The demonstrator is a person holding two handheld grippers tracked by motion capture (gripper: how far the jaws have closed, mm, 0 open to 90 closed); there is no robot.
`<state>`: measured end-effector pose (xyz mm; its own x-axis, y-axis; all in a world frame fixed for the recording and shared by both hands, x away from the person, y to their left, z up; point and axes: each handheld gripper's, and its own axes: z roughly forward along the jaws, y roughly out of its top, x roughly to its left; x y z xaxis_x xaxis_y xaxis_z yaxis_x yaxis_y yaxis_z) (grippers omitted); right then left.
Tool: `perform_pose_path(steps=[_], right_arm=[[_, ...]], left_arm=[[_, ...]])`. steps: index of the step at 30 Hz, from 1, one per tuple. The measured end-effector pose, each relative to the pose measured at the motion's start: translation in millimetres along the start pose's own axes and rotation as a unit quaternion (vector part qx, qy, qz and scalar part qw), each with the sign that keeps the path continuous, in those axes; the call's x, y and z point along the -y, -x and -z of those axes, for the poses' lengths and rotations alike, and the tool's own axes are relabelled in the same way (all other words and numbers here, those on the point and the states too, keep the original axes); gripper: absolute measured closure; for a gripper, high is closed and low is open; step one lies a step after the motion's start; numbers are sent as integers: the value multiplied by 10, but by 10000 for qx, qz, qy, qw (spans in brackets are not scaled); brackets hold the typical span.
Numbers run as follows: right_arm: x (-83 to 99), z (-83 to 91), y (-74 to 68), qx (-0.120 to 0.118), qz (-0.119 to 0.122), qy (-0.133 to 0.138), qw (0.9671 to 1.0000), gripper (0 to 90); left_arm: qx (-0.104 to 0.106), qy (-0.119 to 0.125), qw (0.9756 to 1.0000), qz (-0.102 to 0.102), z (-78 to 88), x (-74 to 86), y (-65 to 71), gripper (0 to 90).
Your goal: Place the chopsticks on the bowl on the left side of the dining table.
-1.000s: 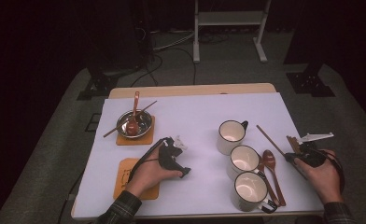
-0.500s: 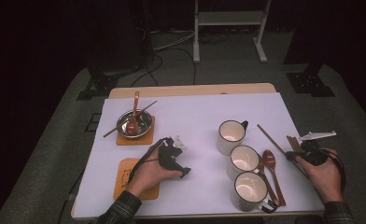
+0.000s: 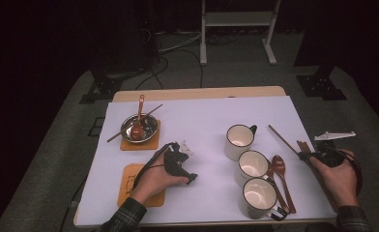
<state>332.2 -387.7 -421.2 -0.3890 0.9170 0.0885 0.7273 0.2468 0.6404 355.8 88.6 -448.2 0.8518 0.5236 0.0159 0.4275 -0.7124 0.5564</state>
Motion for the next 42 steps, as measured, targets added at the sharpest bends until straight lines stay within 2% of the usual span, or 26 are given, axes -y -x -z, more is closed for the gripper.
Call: perform_pose_path(steps=[18, 25, 30, 35, 36, 42], right_arm=[[-250, 109, 87, -104, -57, 260, 9996, 850], [-331, 127, 102, -162, -17, 328, 9993, 850], [-391, 144, 99, -218, 5, 384, 9990, 850], [-462, 160, 97, -305, 87, 416, 9986, 850], [-498, 174, 92, -330, 119, 443, 9984, 850], [-580, 208, 65, -362, 177, 541, 9977, 850]], left_arm=[[0, -31, 10000, -16, 3, -5, 1, 67], [74, -28, 10000, 0, 14, -11, -18, 69], [243, 23, 9997, 84, 62, -26, -60, 96], [234, 101, 9997, -12, 167, -67, -125, 105], [262, 170, 9995, 2, 202, -78, -142, 106], [295, 241, 9993, -43, 292, -128, -185, 113]])
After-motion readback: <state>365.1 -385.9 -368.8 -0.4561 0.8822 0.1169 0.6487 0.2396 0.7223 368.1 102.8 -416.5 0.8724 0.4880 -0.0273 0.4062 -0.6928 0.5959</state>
